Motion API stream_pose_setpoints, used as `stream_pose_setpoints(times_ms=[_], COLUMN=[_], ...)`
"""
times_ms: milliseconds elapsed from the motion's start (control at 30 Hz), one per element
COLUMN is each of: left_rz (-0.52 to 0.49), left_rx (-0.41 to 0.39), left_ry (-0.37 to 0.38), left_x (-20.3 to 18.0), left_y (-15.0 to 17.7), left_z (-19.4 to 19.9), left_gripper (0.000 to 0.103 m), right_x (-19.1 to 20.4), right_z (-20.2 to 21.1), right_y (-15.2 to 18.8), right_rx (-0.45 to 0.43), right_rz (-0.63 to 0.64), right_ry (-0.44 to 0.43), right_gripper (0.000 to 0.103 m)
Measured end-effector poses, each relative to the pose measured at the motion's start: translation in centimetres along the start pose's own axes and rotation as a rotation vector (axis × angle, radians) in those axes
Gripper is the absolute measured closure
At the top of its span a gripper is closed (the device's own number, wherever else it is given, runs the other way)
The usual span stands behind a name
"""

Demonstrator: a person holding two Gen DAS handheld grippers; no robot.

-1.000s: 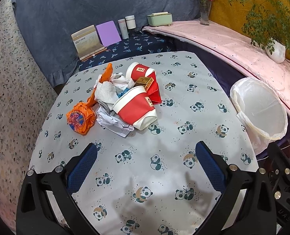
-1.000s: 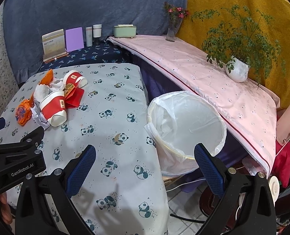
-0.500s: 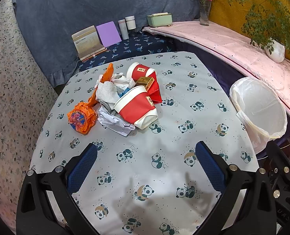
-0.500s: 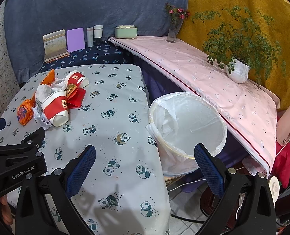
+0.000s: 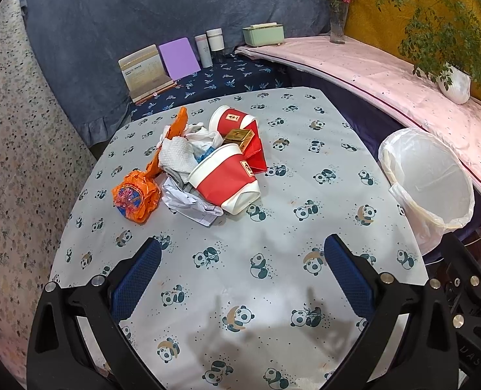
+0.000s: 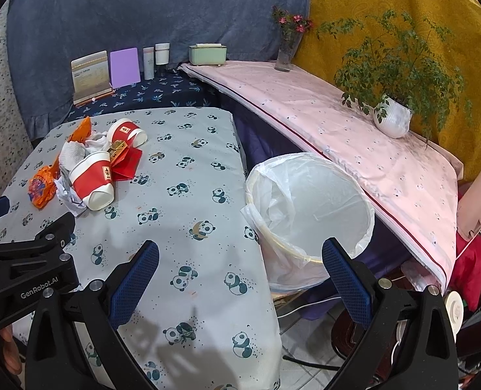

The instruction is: Collect trash

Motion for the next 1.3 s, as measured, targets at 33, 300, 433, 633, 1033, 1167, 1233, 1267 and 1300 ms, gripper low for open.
stream_pose_setpoints(times_ms=[33, 300, 433, 633, 1033, 1167, 1233, 1267, 1300], left_rz=[-0.001, -0.009, -0.009, -0.014, -0.014, -0.014, -0.014, -0.013, -0.014], left_rx=[0.000, -0.007, -0.007, -0.010, -0.016, -0.017, -0.018, -0.017, -0.017], left_ry=[0.000, 0.000, 0.000, 0.002, 0.004, 0.006, 0.007, 0.007, 0.007], left_x=[-0.08, -0.55, -0.62, -0.77, -0.79, -0.80, -0.84, -0.84, -0.84], left_y=[-0.02, -0.38, -0.50, -0.80, -0.69, -0.65, -0.64, -0.63, -0.61], left_z=[0.06, 0.25, 0.19, 0.10, 0.01, 0.03, -0.01, -0.01, -0.01], left_gripper=[0.007, 0.007, 0.007, 0.007, 0.007, 0.007, 0.007, 0.007, 0.007], right_x=[0.00, -0.15, -0.14, -0.22, -0.36, -0.36, -0.35, -0.37, -0.36], right_z=[0.07, -0.02, -0.03, -0.17, -0.37, -0.43, -0.41, -0.44, -0.42], right_y=[-0.01, -0.06, -0.10, -0.09, -0.09, -0.11, -0.10, -0.10, -0.08], right_rx=[-0.001, 0.000, 0.001, 0.004, 0.003, 0.003, 0.003, 0.004, 0.004], right_rz=[-0.001, -0.002, -0.002, -0.004, -0.003, -0.003, -0.003, -0.002, -0.002], right_ry=[0.000, -0.001, 0.001, 0.002, 0.005, 0.005, 0.006, 0.007, 0.007], right_gripper=[0.007, 0.007, 0.007, 0.007, 0.007, 0.007, 0.007, 0.007, 0.007])
Point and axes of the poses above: each gripper's, at about its wrist camera, not at the fingertips, and z roughly against the way its jaws point, x to its left, y to its underside, the point moved 6 cm from there along -z, roughly the way its jaws point, and after that the axes turned 5 degrees about -y, right-handed, at the moved point
